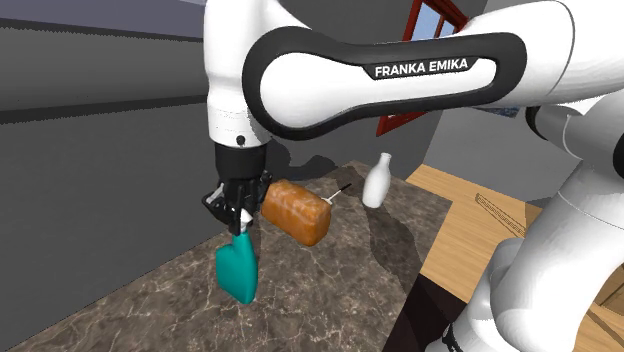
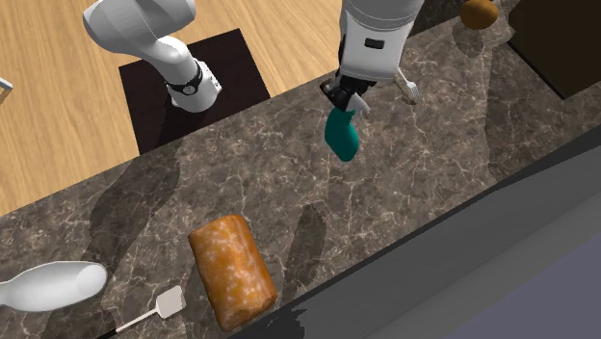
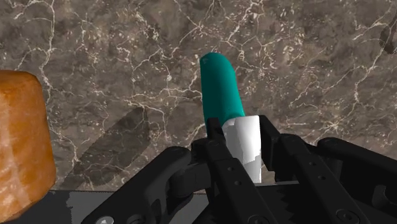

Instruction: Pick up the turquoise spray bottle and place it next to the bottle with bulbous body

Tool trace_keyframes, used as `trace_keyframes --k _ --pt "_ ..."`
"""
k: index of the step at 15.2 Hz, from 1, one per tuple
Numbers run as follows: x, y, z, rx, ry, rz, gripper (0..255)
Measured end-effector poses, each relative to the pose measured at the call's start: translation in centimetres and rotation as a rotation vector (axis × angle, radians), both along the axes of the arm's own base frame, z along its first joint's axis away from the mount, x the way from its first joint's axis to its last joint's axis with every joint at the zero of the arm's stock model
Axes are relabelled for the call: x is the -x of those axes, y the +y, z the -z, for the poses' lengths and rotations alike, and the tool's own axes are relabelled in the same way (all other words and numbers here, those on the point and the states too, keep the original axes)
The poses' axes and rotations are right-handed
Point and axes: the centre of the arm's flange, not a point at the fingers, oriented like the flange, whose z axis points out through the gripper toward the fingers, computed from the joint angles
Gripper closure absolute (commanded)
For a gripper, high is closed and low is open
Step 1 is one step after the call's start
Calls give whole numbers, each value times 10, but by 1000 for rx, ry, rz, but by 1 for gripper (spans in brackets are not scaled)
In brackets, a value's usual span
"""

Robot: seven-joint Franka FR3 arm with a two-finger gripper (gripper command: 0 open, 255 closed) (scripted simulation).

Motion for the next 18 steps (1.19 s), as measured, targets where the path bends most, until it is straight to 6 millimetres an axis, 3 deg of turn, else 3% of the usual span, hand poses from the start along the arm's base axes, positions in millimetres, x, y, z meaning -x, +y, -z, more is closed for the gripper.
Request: trace_keyframes --k 18 --pt "-1 -1 -95 0 0 0 255"
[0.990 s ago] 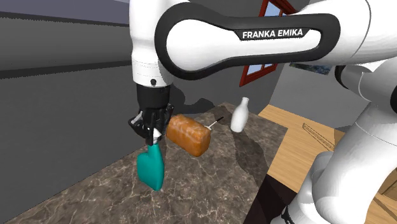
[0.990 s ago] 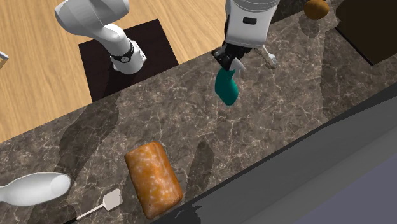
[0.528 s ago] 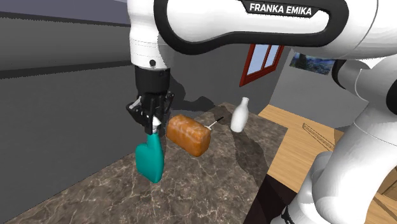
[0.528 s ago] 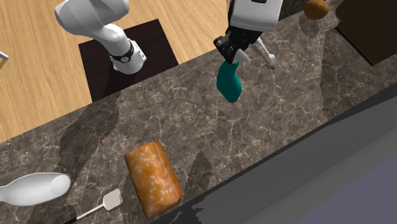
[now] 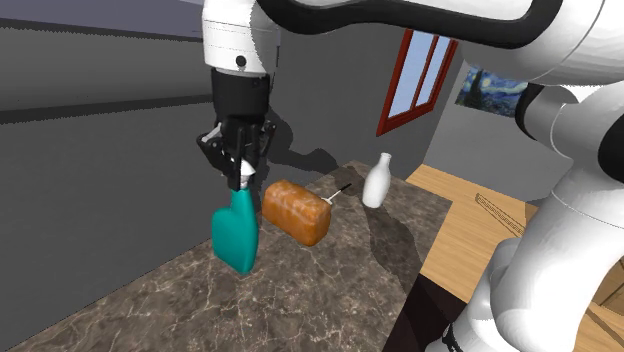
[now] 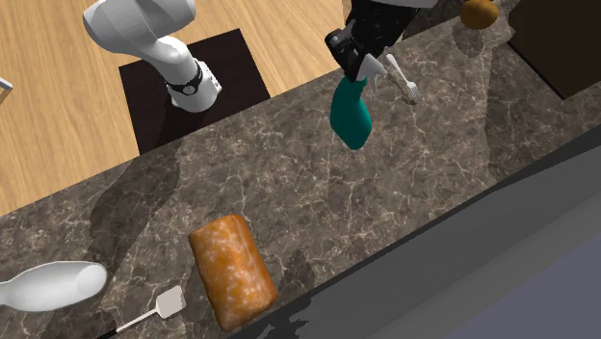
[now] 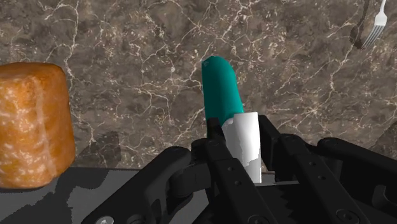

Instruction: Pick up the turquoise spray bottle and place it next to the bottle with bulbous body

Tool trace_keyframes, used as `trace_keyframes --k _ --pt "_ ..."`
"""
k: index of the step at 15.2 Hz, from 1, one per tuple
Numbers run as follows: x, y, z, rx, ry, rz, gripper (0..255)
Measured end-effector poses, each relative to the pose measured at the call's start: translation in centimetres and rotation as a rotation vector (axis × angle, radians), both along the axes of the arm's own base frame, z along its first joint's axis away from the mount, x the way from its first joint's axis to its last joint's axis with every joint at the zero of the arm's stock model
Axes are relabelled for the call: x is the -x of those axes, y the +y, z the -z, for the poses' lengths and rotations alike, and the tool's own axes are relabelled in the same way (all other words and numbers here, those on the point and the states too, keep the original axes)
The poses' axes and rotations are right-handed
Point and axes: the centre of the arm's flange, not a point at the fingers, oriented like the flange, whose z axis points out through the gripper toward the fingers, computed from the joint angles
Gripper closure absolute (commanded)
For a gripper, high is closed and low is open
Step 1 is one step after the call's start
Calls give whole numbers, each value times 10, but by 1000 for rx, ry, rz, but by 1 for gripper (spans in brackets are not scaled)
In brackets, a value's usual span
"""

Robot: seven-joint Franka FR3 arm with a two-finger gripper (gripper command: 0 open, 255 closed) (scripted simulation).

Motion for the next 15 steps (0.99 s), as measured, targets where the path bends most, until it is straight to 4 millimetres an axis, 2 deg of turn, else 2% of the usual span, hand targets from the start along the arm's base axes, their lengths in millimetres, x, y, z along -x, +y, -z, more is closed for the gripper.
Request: trace_keyframes --k 15 --pt "1 0 -80 0 0 0 255"
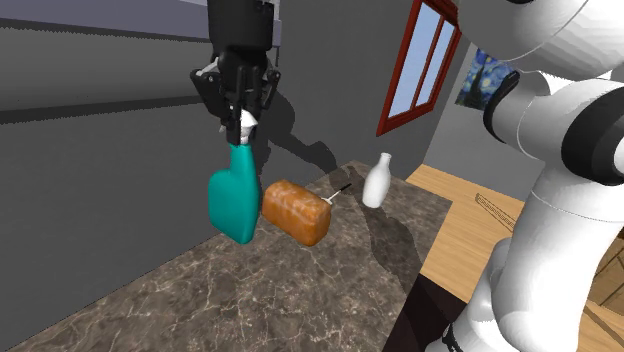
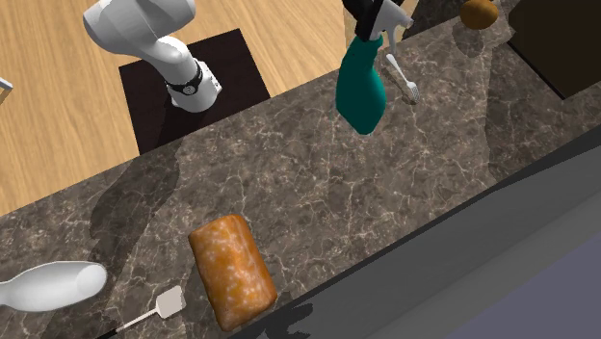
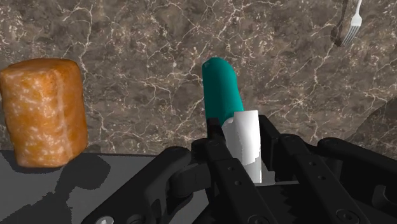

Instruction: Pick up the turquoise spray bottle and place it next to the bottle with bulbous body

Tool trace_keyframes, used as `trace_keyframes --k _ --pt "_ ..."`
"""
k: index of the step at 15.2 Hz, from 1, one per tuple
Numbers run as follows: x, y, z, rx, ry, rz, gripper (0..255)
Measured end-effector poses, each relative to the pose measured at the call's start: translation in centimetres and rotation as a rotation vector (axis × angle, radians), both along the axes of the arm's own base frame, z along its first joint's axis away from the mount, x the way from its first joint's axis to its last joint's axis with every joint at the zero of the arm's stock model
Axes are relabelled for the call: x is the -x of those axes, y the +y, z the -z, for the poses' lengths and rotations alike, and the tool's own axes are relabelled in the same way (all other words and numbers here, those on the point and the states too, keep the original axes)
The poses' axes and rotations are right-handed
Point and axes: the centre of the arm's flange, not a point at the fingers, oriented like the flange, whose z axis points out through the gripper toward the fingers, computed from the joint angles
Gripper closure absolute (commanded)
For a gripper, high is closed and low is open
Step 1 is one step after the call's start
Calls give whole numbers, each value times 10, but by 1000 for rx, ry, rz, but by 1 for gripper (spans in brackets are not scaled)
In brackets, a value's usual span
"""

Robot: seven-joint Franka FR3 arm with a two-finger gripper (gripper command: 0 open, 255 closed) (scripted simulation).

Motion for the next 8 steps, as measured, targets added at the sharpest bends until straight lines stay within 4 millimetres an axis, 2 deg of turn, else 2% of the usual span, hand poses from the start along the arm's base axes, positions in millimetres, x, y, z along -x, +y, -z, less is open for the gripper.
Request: trace_keyframes --k 5,8 --pt "0 0 -25 0 0 0 255" --pt "-2 -27 -27 1 0 1 255"
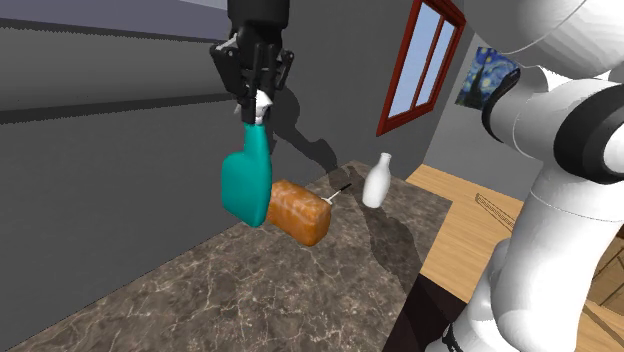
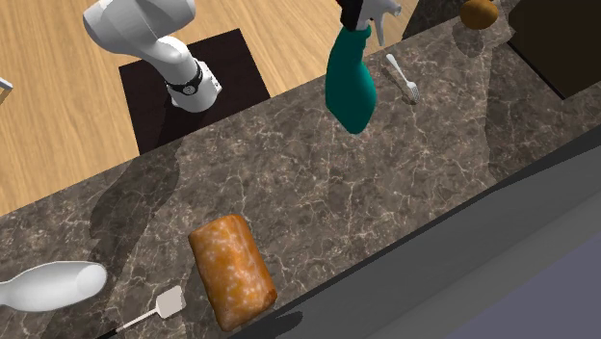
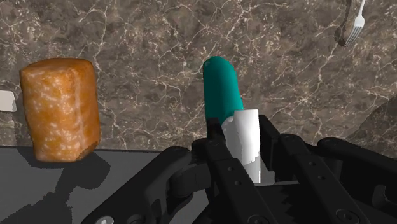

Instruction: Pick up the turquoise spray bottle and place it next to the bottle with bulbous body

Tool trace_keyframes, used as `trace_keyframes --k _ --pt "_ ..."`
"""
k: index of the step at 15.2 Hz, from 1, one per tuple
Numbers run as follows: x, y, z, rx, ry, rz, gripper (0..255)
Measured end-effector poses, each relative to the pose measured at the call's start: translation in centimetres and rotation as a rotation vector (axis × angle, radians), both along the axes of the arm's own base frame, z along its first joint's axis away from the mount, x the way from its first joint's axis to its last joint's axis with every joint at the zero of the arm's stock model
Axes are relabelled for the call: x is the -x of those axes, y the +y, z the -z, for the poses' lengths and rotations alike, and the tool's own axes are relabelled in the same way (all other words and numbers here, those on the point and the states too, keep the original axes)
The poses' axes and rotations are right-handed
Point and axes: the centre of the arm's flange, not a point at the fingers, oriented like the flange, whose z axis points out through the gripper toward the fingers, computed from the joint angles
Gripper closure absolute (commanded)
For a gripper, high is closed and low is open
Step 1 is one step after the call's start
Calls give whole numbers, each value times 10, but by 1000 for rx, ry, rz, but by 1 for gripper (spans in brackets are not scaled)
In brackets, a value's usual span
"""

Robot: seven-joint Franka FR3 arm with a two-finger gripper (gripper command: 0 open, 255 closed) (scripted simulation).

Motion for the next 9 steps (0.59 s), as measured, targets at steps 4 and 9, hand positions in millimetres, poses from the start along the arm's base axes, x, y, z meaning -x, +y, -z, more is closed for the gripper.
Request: trace_keyframes --k 4,9 --pt "1 -50 -2 0 0 1 255" --pt "-3 -115 -2 1 0 2 255"
